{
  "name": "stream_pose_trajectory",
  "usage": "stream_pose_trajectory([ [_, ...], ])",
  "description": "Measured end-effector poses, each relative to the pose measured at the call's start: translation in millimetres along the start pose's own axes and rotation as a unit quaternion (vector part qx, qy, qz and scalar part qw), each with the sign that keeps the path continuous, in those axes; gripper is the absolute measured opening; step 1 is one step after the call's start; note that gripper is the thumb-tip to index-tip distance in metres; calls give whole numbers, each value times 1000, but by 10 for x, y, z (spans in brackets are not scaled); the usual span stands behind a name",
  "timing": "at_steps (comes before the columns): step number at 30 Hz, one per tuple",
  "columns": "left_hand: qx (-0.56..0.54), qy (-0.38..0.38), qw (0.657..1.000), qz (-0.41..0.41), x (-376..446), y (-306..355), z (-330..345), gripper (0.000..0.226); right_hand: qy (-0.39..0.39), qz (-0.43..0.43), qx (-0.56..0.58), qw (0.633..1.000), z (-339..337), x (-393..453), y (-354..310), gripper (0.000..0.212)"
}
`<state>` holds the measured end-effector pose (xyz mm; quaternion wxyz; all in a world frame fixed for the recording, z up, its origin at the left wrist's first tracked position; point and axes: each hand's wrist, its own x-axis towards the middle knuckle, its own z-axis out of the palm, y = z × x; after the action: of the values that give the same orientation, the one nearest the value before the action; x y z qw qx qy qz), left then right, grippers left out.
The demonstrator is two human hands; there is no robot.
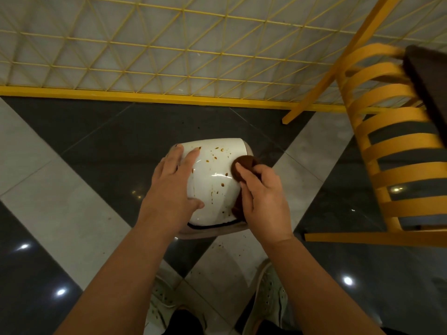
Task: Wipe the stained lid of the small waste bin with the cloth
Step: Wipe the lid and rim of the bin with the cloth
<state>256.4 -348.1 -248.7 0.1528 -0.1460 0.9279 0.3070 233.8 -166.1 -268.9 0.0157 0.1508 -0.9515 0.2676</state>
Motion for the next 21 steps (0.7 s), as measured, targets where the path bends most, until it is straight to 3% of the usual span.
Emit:
stream_pose_trajectory([
  [4,-5,3,1000,-2,-10,2,0,107,35,83,-18,996,-19,70,61,41],
  [9,-3,9,1000,-4,-3,11,9,106,-38,43,58,997,88,-8,-181,27],
  [12,-6,7,1000,-1,-7,-1,8,106,-49,-28,9,998,139,-167,-203,50],
  [13,-10,6,1000,0,-9,-8,6,105,-48,-40,-4,998,137,-198,-139,49],
  [17,-21,7,1000,9,-14,-23,6,105,-2,35,51,998,-20,-138,31,40],
  [21,-16,13,1000,9,-6,-11,26,106,14,37,19,999,102,47,-172,44],
])
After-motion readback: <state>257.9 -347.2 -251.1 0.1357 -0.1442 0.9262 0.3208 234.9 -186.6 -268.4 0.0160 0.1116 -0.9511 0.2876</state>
